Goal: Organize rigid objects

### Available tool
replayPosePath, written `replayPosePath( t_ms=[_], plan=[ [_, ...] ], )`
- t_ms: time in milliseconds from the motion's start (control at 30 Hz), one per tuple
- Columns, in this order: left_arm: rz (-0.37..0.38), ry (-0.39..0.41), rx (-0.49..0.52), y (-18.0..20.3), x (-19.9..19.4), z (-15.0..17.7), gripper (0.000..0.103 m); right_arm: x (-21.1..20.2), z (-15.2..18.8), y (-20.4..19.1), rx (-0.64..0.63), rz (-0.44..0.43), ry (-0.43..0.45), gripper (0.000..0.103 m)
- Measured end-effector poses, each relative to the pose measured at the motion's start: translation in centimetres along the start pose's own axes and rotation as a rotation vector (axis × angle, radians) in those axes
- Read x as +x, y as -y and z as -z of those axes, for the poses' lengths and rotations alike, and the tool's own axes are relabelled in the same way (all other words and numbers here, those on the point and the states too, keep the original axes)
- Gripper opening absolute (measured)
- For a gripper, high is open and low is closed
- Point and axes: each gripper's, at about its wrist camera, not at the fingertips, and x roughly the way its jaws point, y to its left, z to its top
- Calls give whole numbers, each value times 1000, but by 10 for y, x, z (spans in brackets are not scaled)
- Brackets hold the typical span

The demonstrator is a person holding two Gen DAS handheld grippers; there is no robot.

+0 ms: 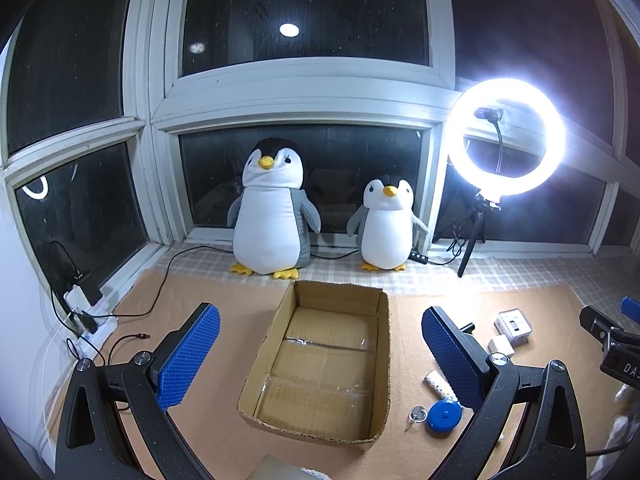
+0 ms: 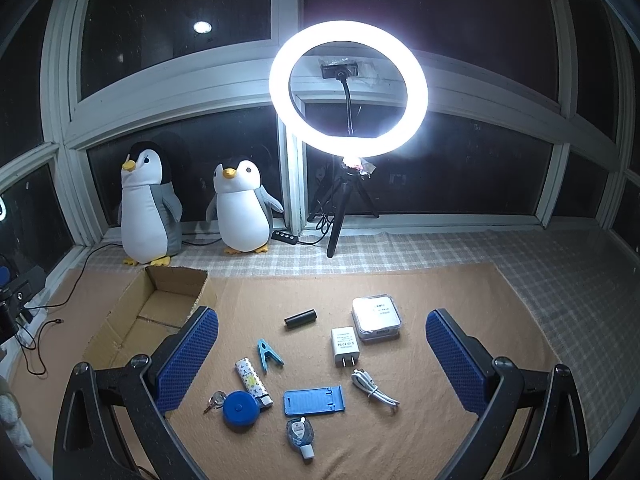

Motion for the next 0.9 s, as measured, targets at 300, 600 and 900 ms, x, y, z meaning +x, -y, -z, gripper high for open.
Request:
replayPosePath(
  t_ms=[300,600,900],
  plan=[
    [-27,-74,-1,-12,22,13,102,13,2,8,5,6,-45,102],
    [-42,-162,4,-25,50,31,102,30,10,21,12,18,-93,102],
    [-59,-262,-1,-45,87,50,102,48,21,32,15,18,-151,102]
  ],
)
